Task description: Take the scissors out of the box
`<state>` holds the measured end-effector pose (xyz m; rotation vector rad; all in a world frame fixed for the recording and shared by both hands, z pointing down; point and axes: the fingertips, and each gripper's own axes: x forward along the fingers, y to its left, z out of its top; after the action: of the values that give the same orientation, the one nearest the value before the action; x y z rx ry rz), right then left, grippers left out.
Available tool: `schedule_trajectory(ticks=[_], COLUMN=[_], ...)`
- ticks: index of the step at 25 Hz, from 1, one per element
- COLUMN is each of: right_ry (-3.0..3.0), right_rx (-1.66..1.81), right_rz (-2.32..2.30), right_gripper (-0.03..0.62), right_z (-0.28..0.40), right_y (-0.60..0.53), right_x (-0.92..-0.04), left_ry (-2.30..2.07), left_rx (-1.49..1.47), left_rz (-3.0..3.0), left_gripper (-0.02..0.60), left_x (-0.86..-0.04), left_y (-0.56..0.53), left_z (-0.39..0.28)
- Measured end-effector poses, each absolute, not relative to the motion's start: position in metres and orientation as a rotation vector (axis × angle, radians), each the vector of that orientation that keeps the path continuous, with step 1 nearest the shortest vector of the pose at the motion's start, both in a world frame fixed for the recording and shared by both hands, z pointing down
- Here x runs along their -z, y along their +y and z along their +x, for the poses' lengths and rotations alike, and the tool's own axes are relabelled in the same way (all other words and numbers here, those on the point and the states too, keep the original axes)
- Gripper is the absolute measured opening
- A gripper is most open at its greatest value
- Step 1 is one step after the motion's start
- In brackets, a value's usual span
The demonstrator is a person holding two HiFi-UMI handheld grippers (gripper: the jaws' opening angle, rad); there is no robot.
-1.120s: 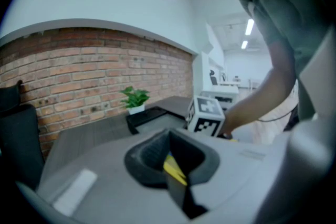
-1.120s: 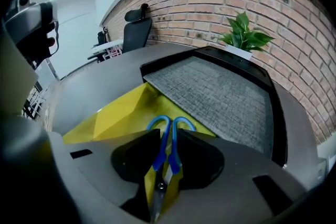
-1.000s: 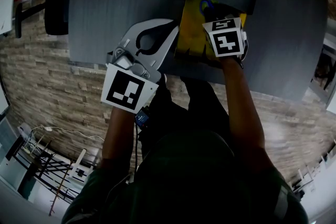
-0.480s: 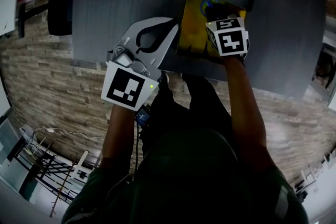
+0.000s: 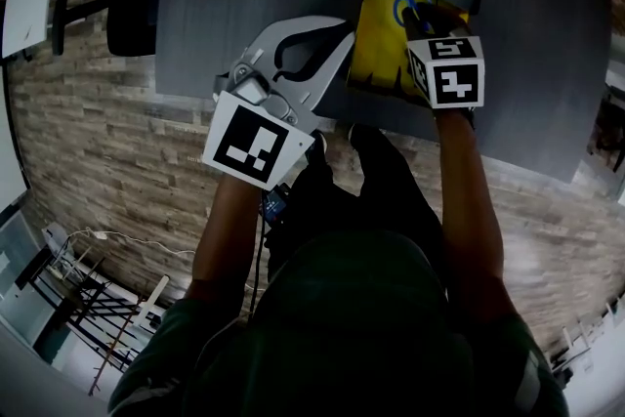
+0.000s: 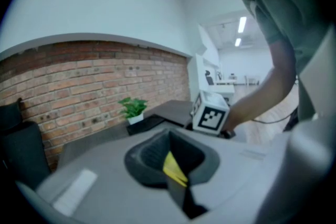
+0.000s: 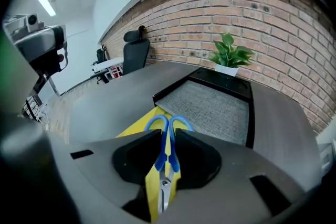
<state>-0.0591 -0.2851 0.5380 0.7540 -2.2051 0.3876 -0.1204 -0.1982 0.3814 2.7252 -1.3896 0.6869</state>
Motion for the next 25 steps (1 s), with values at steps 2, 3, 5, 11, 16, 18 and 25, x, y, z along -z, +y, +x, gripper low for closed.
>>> schedule_trajectory(ticks=[2, 3, 5, 11, 16, 18, 25], right_ry=[-2.219, -2.226, -2.241, -2.279, -2.304, -2.316, -2.359], right_rx=[-0.382, -0.379, -0.369, -0.337, -0.303, -0.293, -0.253], right_rz=[0.767, 0.775, 0.793, 0.846, 0.895, 0.915, 0.985], right_gripper=[0.080, 0.080, 0.080, 0.080, 0.078, 0.078, 0.078], right_z=[-0.058, -0.058, -0.057, -0.052, -0.045, -0.042, -0.031], right_y=[-0.284, -0.283, -0.281, -0.273, -0.263, -0.258, -0.246], right_x=[-0.527, -0.522, -0.511, -0.477, -0.447, -0.436, -0.394], left_ry=[-1.388, -1.387, -1.383, -1.380, -1.373, -1.368, -1.342], left_rx=[-0.696, -0.700, -0.708, -0.713, -0.715, -0.719, -0.734], left_rz=[2.737, 2.744, 2.759, 2.807, 2.850, 2.869, 2.933], left_gripper=[0.000, 0.000, 0.000, 0.000, 0.000, 0.000, 0.000], left_x=[-0.375, -0.372, -0.365, -0.345, -0.328, -0.321, -0.298], left_y=[-0.195, -0.194, -0.190, -0.177, -0.165, -0.159, -0.144], left_z=[-0.120, -0.120, -0.120, -0.118, -0.116, -0.114, -0.109])
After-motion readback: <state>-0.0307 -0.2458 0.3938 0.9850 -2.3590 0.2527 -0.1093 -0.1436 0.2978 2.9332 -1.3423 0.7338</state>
